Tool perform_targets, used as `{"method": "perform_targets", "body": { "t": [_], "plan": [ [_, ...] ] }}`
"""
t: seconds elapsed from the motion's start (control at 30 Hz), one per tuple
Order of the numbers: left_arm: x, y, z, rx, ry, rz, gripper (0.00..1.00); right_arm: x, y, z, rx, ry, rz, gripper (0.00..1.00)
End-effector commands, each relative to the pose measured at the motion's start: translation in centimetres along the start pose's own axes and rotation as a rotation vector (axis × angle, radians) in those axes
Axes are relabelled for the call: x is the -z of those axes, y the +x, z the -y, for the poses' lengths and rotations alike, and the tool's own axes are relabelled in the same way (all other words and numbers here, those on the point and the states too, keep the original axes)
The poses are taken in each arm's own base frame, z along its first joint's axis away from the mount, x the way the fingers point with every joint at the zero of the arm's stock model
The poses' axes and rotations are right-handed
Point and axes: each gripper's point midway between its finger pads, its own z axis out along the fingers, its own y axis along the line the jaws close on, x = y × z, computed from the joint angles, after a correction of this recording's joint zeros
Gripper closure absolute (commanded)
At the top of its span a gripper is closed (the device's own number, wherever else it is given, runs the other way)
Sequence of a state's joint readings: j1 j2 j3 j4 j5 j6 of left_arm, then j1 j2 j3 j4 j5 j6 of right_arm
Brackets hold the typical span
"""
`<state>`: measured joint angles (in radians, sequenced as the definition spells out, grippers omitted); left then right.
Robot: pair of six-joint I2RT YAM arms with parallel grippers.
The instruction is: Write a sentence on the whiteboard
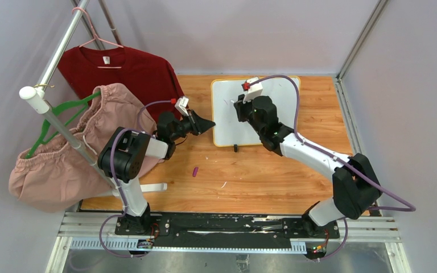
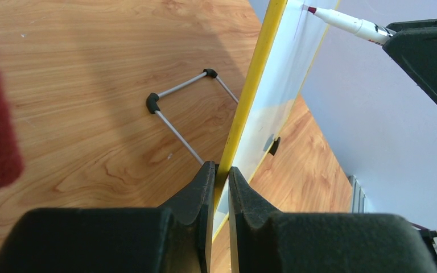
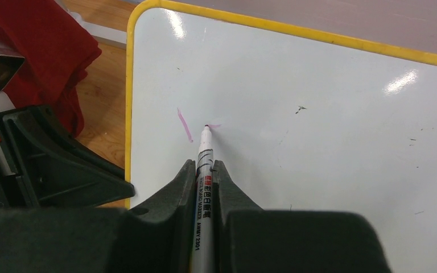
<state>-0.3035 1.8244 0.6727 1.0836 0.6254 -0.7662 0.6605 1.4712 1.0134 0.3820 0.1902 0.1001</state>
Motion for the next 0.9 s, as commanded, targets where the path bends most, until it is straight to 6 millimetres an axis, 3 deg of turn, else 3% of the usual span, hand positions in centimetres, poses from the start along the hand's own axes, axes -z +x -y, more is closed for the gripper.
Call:
{"method": "perform_targets", "body": {
  "t": [0.0, 0.57, 0.87],
  "plan": [
    [-0.2, -1.7, 2.3, -0.062, 0.072, 0.048, 1.0, -0.4, -0.2, -0.3, -0.04, -0.021, 0.006, 1.0],
    [-0.1, -1.8, 2.4, -0.067, 0.074, 0.053, 1.0, 0.0, 2.3, -0.7, -0.053, -0.047, -0.066, 1.0],
    [-0.1, -1.9, 2.5, -0.068, 0.076, 0.055, 1.0, 0.8, 4.8, -0.8, -0.069, -0.053, -0.118, 1.0]
  ]
}}
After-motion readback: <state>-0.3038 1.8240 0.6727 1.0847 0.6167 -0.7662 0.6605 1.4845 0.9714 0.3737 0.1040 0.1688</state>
